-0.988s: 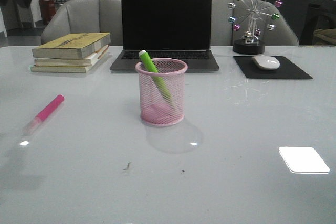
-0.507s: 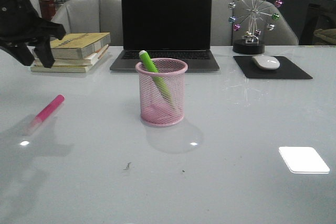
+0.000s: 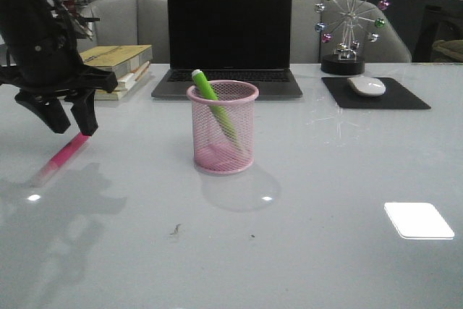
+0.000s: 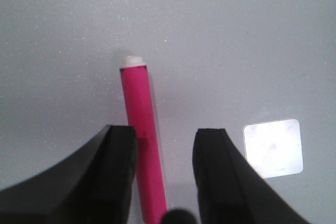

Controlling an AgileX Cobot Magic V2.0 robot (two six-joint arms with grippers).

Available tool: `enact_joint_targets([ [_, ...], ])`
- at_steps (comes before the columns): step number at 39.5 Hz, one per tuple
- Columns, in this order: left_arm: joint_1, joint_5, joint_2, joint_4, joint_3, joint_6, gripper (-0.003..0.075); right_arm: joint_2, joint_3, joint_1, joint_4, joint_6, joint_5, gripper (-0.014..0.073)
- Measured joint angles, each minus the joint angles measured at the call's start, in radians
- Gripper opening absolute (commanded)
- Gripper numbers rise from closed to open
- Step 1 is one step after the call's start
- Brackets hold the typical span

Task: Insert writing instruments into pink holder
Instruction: 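Lower the left gripper over the pink highlighter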

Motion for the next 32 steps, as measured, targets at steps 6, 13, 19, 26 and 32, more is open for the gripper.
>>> enact_joint_targets([
  [6, 0.000, 0.012, 0.013, -0.004, 0.000, 0.000, 0.0333, 0.000, 0.000, 0.000, 0.000, 0.000, 0.000, 0.0384],
  [13, 0.000, 0.019, 0.033, -0.006, -0.002, 0.000, 0.0333, 0.000, 0.000, 0.000, 0.000, 0.000, 0.003, 0.0384],
  [19, 0.000, 0.026, 0.052, -0.006, -0.003, 0.000, 0.0333, 0.000, 0.000, 0.000, 0.000, 0.000, 0.008, 0.0384],
  [26, 0.000, 0.029, 0.062, -0.006, -0.003, 0.000, 0.0331, 0.000, 0.000, 0.000, 0.000, 0.000, 0.008, 0.0384],
  [32, 0.000, 0.029, 0.065, -0.006, -0.003, -0.002, 0.0275, 0.000, 0.000, 0.000, 0.000, 0.000, 0.008, 0.0384],
])
